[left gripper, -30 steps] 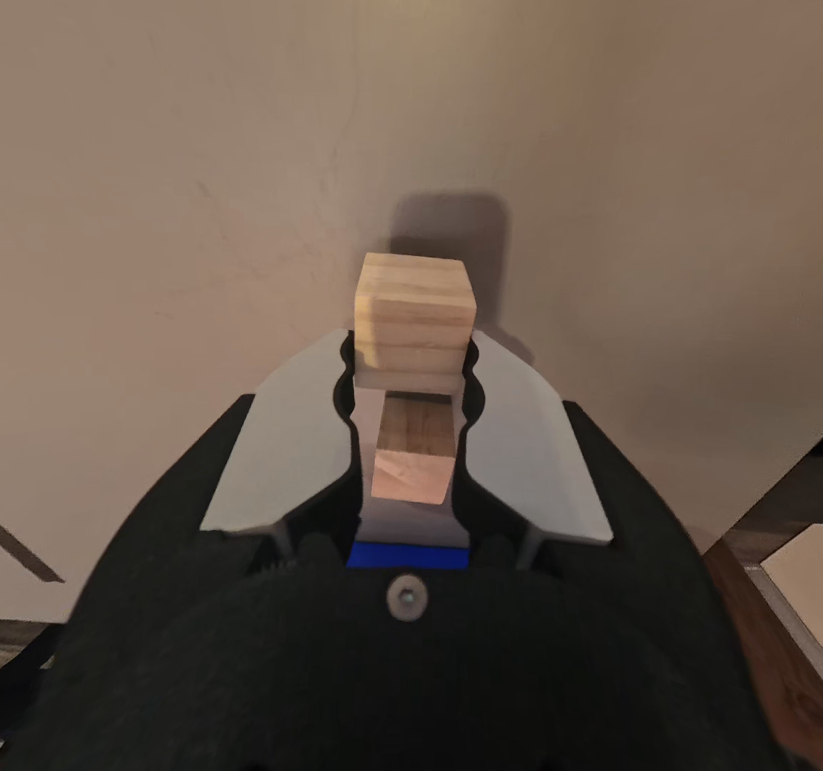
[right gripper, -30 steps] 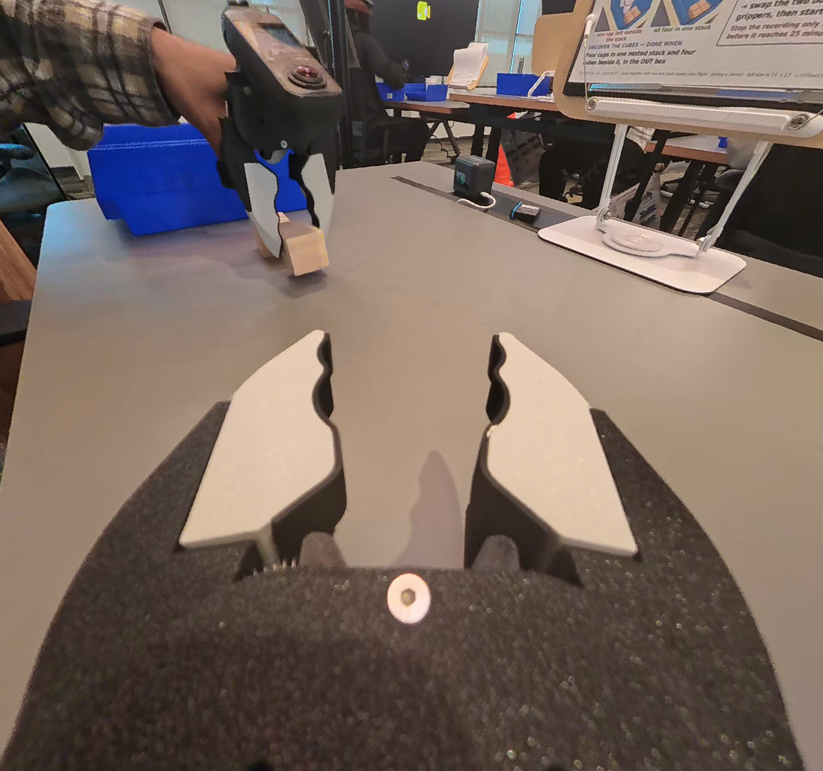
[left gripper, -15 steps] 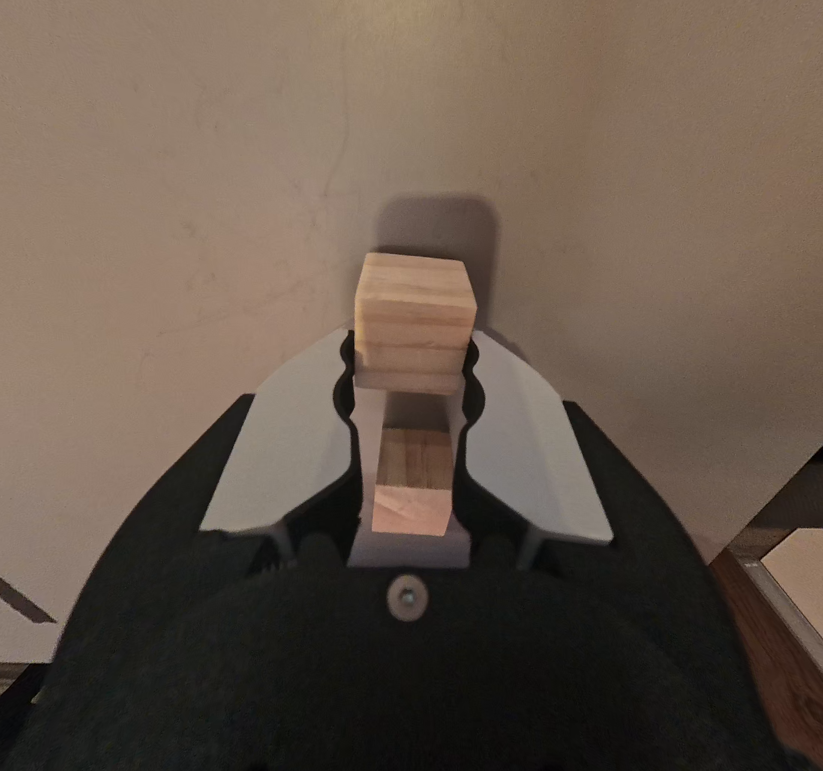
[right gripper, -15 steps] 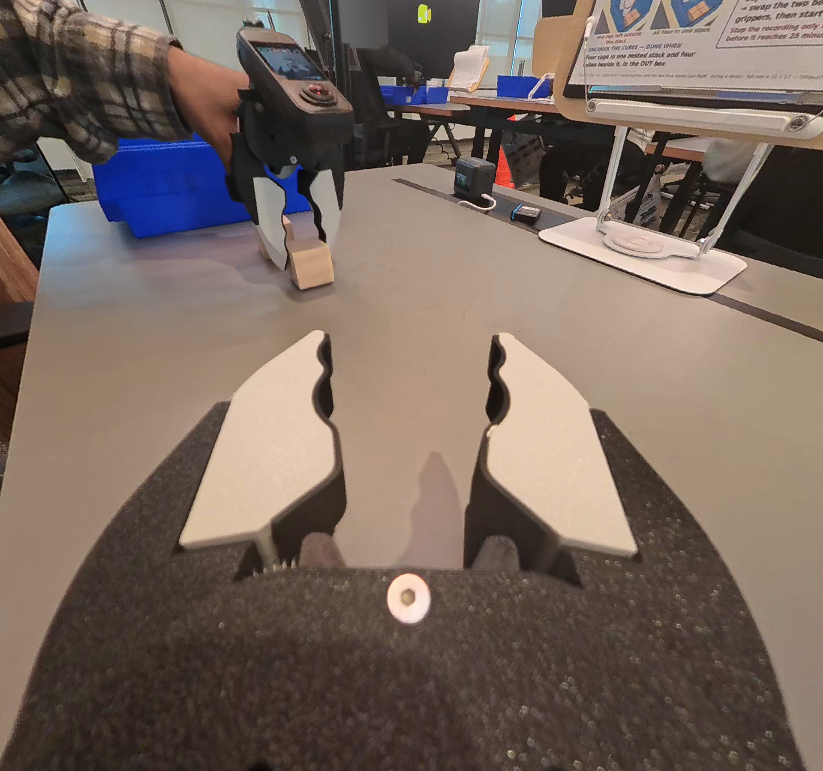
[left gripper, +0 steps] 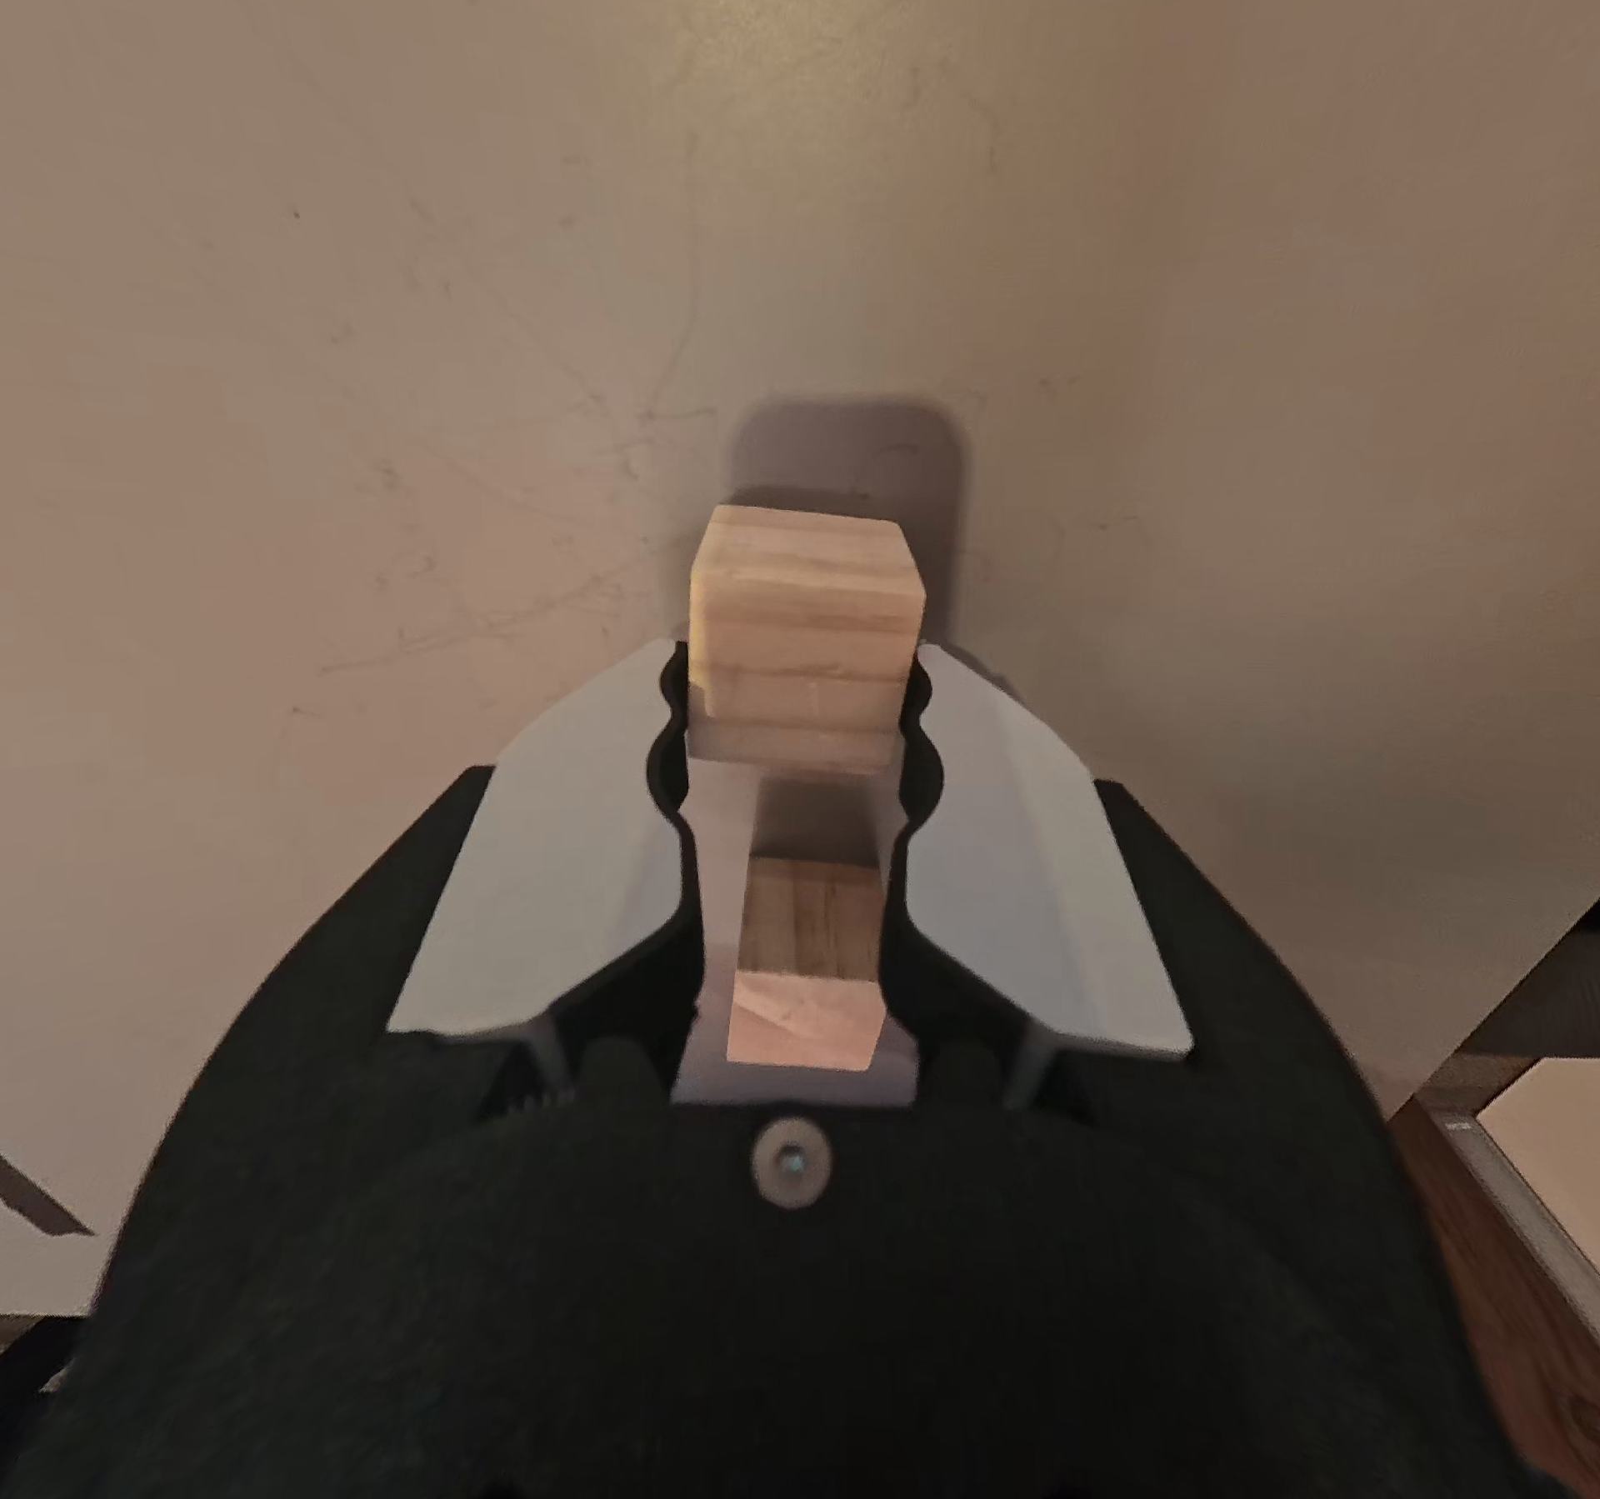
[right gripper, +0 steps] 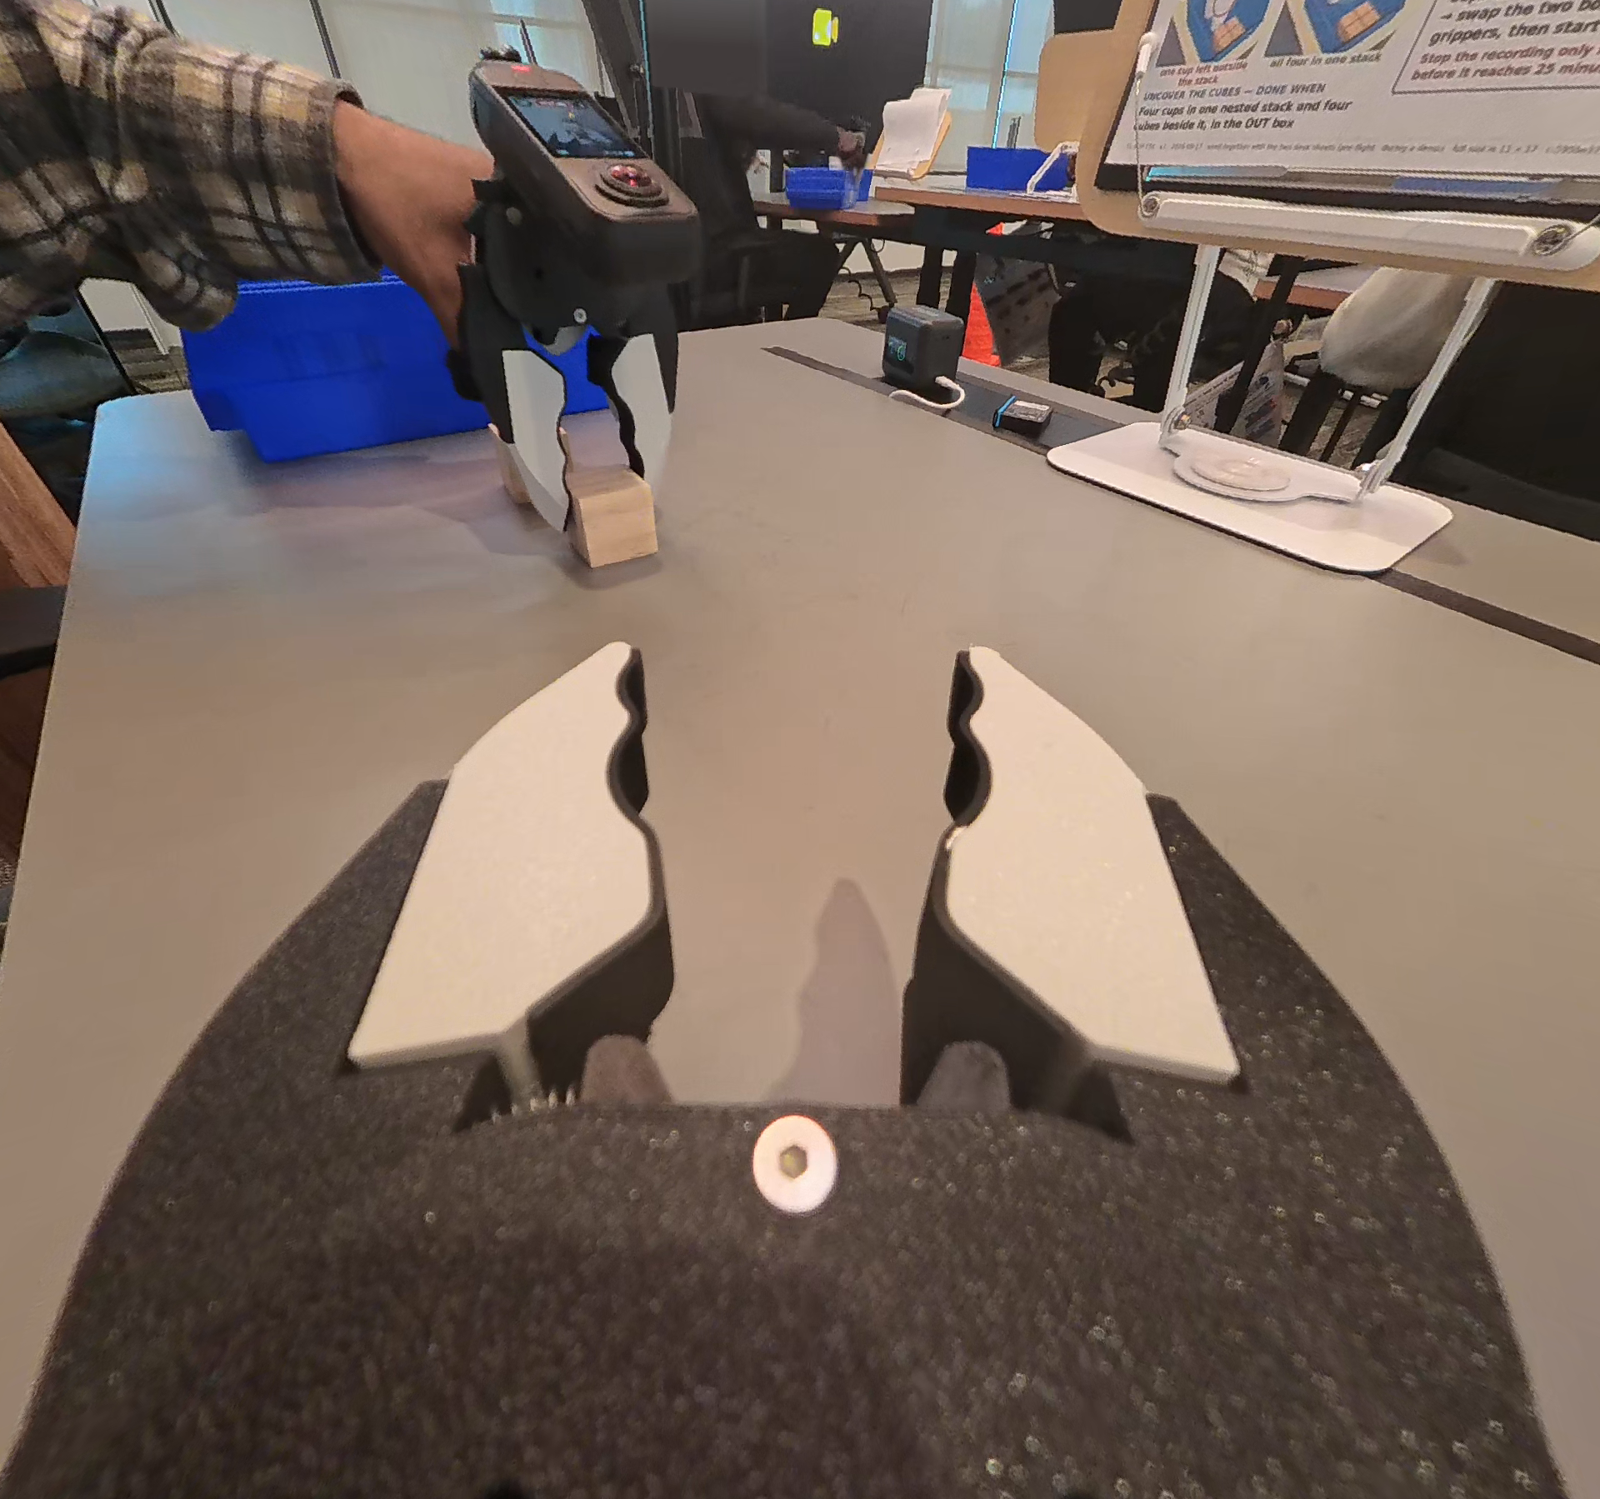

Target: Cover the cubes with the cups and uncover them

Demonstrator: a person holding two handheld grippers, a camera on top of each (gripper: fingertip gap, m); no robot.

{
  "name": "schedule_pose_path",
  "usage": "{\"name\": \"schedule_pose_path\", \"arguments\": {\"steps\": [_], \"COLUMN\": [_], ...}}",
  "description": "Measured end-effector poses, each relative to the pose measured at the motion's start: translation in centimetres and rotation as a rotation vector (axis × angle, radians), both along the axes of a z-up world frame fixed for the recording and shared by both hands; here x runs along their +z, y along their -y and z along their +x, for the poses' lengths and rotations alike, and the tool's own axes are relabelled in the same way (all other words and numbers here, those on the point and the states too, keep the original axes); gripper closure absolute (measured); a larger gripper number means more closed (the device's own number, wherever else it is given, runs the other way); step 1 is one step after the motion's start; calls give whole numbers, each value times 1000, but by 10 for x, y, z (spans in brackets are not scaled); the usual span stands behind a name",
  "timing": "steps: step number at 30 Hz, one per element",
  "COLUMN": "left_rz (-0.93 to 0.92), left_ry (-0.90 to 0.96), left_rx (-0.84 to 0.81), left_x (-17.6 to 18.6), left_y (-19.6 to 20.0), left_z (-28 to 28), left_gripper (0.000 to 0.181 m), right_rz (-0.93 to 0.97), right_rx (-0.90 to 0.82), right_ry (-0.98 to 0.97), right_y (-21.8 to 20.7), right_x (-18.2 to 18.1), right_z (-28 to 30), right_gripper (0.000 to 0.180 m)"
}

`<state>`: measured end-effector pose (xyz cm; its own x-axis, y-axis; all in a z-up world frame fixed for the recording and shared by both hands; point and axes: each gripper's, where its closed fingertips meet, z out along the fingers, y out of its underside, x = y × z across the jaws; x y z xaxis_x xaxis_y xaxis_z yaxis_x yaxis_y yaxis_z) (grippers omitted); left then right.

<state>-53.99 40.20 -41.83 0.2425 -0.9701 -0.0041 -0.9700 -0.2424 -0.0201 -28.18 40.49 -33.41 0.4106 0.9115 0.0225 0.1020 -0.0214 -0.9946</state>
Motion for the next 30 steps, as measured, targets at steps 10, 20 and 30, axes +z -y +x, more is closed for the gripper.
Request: {"name": "schedule_pose_path", "arguments": {"steps": [10, 20, 30], "left_rz": [252, 583, 609], "left_ry": [99, 124, 345], "left_rx": [175, 905, 1489], "left_x": [100, 163, 77], "left_y": [-1, 81, 123], "left_z": [-62, -284, -328], "left_gripper": [90, 105, 114], "right_rz": [-2, -8, -25], "right_rx": [1, 3, 2], "right_ry": [-2, -7, -22], "right_y": [0, 2, 0], "right_x": [0, 0, 1], "right_z": [0, -1, 0], "right_gripper": [112, 111, 112]}}
